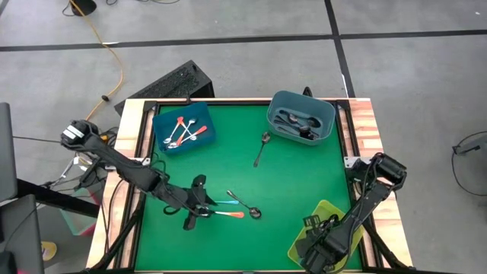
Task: Sort silverware by color (type)
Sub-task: Put the black spoon into the blue bin
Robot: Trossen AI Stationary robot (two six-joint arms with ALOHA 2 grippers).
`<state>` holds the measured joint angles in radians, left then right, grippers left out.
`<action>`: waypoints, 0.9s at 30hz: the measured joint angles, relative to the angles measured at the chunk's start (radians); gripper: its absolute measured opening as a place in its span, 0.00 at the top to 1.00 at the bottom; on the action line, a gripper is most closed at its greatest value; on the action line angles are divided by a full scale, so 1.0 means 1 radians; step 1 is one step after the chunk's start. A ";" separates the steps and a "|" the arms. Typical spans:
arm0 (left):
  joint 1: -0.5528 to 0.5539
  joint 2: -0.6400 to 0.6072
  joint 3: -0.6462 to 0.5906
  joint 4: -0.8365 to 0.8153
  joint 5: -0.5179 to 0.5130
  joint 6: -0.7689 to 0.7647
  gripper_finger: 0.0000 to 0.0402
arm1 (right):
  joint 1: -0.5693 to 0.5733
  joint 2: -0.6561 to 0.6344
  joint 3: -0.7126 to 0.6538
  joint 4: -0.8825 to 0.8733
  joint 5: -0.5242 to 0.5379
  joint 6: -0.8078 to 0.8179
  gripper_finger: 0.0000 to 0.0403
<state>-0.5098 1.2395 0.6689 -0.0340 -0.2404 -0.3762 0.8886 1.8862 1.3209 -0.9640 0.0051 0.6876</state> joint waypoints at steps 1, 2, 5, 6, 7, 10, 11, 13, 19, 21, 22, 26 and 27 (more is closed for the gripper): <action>0.000 0.014 0.000 0.023 0.002 -0.007 0.72 | 0.000 0.000 0.000 -0.002 -0.001 0.008 0.61; 0.000 0.028 0.000 0.044 0.009 -0.016 0.72 | 0.001 -0.003 0.000 -0.007 -0.002 0.016 0.61; 0.000 0.059 0.000 0.089 0.029 -0.038 0.72 | 0.003 -0.031 0.001 -0.033 -0.021 0.020 0.61; 0.000 0.064 0.000 0.097 0.038 -0.044 0.72 | 0.003 -0.047 0.001 -0.043 -0.026 0.022 0.61; 0.000 0.066 0.000 0.099 0.045 -0.050 0.72 | 0.003 -0.063 0.001 -0.054 -0.026 0.023 0.61; 0.000 0.067 0.000 0.095 0.053 -0.056 0.72 | 0.003 -0.131 0.001 -0.094 -0.023 0.020 0.61; 0.000 0.067 0.000 0.095 0.053 -0.055 0.72 | 0.000 -0.157 0.001 -0.115 -0.011 0.021 0.61; 0.000 0.067 0.000 0.097 0.053 -0.055 0.72 | -0.016 -0.208 0.001 -0.155 0.026 0.024 0.61; -0.002 0.067 0.000 0.097 0.052 -0.056 0.72 | -0.161 -0.351 0.002 -0.204 0.234 0.171 0.61; -0.006 0.067 0.000 0.097 0.051 -0.056 0.72 | -0.233 -0.388 0.002 -0.182 0.283 0.183 0.61; -0.007 0.067 0.000 0.097 0.051 -0.056 0.72 | -0.273 -0.400 0.002 -0.160 0.293 0.167 0.61; -0.007 0.067 0.000 0.099 0.051 -0.058 0.72 | -0.418 -0.417 0.002 -0.023 0.296 -0.060 0.61; -0.007 0.067 0.000 0.099 0.051 -0.059 0.72 | -0.452 -0.413 0.002 0.019 0.294 -0.109 0.61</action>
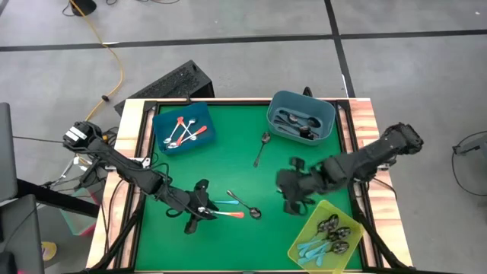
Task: Sort silverware by color (type)
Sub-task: Put the black spoon into the blue bin
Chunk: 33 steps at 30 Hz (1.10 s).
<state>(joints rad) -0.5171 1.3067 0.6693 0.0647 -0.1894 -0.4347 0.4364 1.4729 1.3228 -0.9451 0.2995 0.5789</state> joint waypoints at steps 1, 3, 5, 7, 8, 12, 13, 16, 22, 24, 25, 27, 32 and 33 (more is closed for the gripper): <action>0.000 0.000 0.000 0.000 0.000 -0.003 0.72 | -0.033 0.004 0.000 0.044 -0.005 -0.037 0.61; 0.000 0.000 0.000 0.001 -0.001 -0.019 0.72 | -0.096 0.026 0.000 0.138 -0.050 -0.075 0.61; -0.002 0.000 0.000 0.001 -0.001 -0.033 0.72 | -0.146 0.064 0.001 0.216 -0.103 -0.089 0.61; -0.009 0.000 0.000 0.001 -0.002 -0.039 0.72 | -0.172 0.112 0.001 0.266 -0.131 -0.093 0.61; -0.013 0.000 0.000 -0.002 -0.002 -0.040 0.72 | -0.178 0.135 0.001 0.289 -0.141 -0.103 0.61; -0.024 0.000 0.000 -0.006 -0.007 -0.041 0.72 | -0.174 0.233 0.000 0.385 -0.161 -0.169 0.61; -0.026 0.000 0.000 -0.006 -0.007 -0.041 0.72 | -0.174 0.253 0.000 0.418 -0.167 -0.183 0.61; -0.030 0.000 0.000 -0.030 0.004 -0.041 0.72 | -0.178 0.294 -0.001 0.484 -0.166 -0.207 0.61; -0.033 -0.003 0.000 -0.059 0.105 -0.031 0.72 | -0.172 0.364 0.000 0.542 -0.083 -0.218 0.61; -0.033 -0.004 0.002 -0.061 0.139 -0.011 0.72 | -0.159 0.392 0.000 0.570 -0.068 -0.189 0.61; -0.035 -0.004 0.002 -0.071 0.153 0.000 0.72 | -0.152 0.403 0.000 0.588 -0.063 -0.168 0.61; -0.036 -0.004 0.002 -0.088 0.187 0.023 0.72 | -0.134 0.429 0.006 0.596 -0.059 -0.128 0.61; -0.036 -0.004 0.002 -0.109 0.217 0.084 0.72 | -0.093 0.491 0.047 0.582 -0.022 -0.049 0.61; -0.036 -0.005 0.002 -0.109 0.218 0.097 0.72 | -0.088 0.500 0.059 0.587 -0.009 -0.039 0.61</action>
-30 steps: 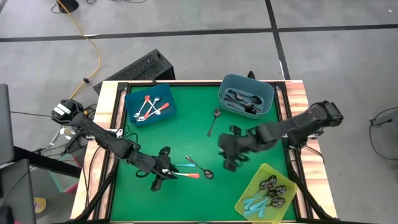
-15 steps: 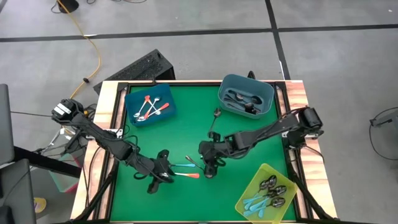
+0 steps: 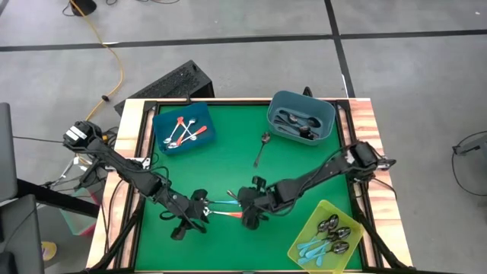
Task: Sort silverware by color (type)
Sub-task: Put the black spoon into the blue bin
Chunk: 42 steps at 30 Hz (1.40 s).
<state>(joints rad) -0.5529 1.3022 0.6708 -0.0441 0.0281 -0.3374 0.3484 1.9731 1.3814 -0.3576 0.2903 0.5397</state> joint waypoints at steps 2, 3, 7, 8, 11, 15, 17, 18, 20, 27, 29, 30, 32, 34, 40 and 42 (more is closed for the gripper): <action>0.000 0.000 0.000 -0.001 0.010 0.021 0.72 | 0.008 0.019 0.019 -0.012 0.028 0.015 0.61; 0.000 0.000 0.000 -0.003 0.016 0.031 0.72 | 0.011 0.030 0.027 -0.013 0.038 0.018 0.61; 0.001 0.000 0.000 -0.012 0.023 0.046 0.72 | 0.017 0.062 0.038 -0.024 0.054 0.077 0.61; 0.001 0.000 0.000 -0.014 0.030 0.046 0.72 | 0.017 0.065 0.039 -0.029 0.054 0.095 0.61; 0.001 0.000 0.000 -0.020 0.049 0.047 0.72 | 0.017 0.093 0.040 -0.035 0.061 0.134 0.61; 0.001 -0.001 0.000 -0.020 0.043 0.062 0.72 | 0.025 0.124 0.042 -0.008 0.056 0.155 0.61; 0.004 -0.001 0.000 -0.016 0.039 0.065 0.72 | 0.032 0.130 0.040 -0.018 0.055 0.169 0.61; 0.007 -0.001 0.000 -0.010 0.039 0.065 0.72 | 0.033 0.129 0.038 -0.034 0.059 0.169 0.61; 0.015 -0.001 0.000 -0.008 0.039 0.071 0.72 | 0.033 0.127 0.039 -0.039 0.056 0.187 0.61; 0.030 -0.001 -0.001 0.003 0.040 0.095 0.72 | 0.030 0.128 0.038 -0.126 0.056 0.223 0.67; 0.031 -0.001 -0.001 0.003 0.039 0.095 0.72 | 0.031 0.128 0.039 -0.135 0.053 0.223 0.71; 0.031 -0.001 0.000 0.003 0.039 0.095 0.72 | 0.031 0.128 0.039 -0.139 0.053 0.223 0.73; 0.031 -0.001 -0.001 0.005 0.038 0.095 0.72 | 0.031 0.128 0.039 -0.140 0.052 0.223 0.78; 0.032 -0.001 -0.001 0.005 0.038 0.095 0.72 | 0.031 0.128 0.039 -0.142 0.049 0.223 0.84; 0.039 -0.001 -0.001 0.005 0.047 0.110 0.72 | 0.015 0.124 0.039 -0.140 0.002 0.233 0.97; 0.039 -0.001 -0.001 0.005 0.050 0.109 0.72 | 0.015 0.124 0.039 -0.139 0.003 0.260 0.97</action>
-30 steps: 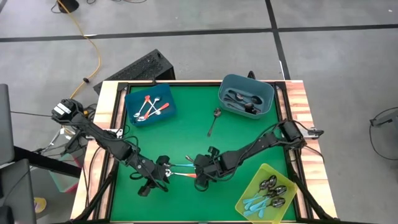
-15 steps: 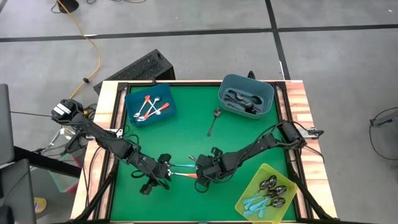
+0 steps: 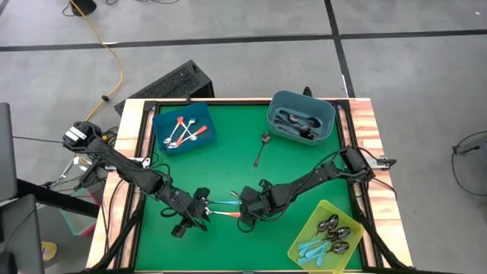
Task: Sort silverware by color (type)
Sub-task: Put the black spoon into the blue bin
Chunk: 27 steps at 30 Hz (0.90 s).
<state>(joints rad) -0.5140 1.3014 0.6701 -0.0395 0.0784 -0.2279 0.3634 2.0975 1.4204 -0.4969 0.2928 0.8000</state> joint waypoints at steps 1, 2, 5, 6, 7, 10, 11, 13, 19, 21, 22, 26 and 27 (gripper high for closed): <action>0.000 0.000 0.000 0.000 0.004 0.000 0.72 | 0.000 0.000 0.000 0.002 0.000 0.014 0.97; 0.000 0.000 0.000 0.000 0.005 -0.001 0.72 | 0.000 0.000 0.000 0.005 0.001 0.025 0.97; 0.000 0.000 0.000 0.000 0.005 -0.006 0.72 | 0.000 -0.003 0.000 0.015 0.001 0.038 0.98; 0.000 0.000 0.000 0.000 0.006 -0.008 0.72 | 0.000 -0.004 0.000 0.015 -0.001 0.039 0.98; 0.000 0.000 0.000 0.000 0.005 -0.012 0.72 | 0.000 -0.004 0.000 0.015 -0.002 0.039 0.98; 0.000 0.000 0.000 0.000 0.005 -0.020 0.72 | -0.003 -0.024 -0.003 -0.004 -0.021 0.024 0.99; 0.000 0.000 0.000 0.000 0.005 -0.025 0.72 | -0.005 -0.028 -0.003 -0.003 -0.026 0.013 0.99; 0.000 0.000 0.000 0.000 0.005 -0.034 0.72 | -0.012 -0.042 -0.002 -0.004 -0.041 0.003 0.99; 0.000 0.000 -0.001 0.014 -0.003 -0.071 0.72 | -0.052 -0.124 -0.002 -0.062 -0.044 -0.061 0.99; 0.000 0.000 -0.001 0.018 -0.013 -0.081 0.72 | -0.073 -0.164 -0.003 -0.079 -0.038 -0.070 0.99; 0.000 0.000 -0.001 0.022 -0.019 -0.087 0.72 | -0.082 -0.187 -0.002 -0.094 -0.029 -0.080 0.99; 0.000 0.000 -0.001 0.043 -0.050 -0.104 0.72 | -0.127 -0.279 -0.002 -0.141 0.020 -0.137 0.99; 0.000 0.000 -0.001 0.049 -0.060 -0.108 0.72 | -0.139 -0.299 -0.002 -0.150 0.036 -0.157 0.99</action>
<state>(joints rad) -0.5144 1.3014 0.6693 0.0092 0.0187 -0.3360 0.2245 1.7981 1.4184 -0.6469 0.3286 0.6426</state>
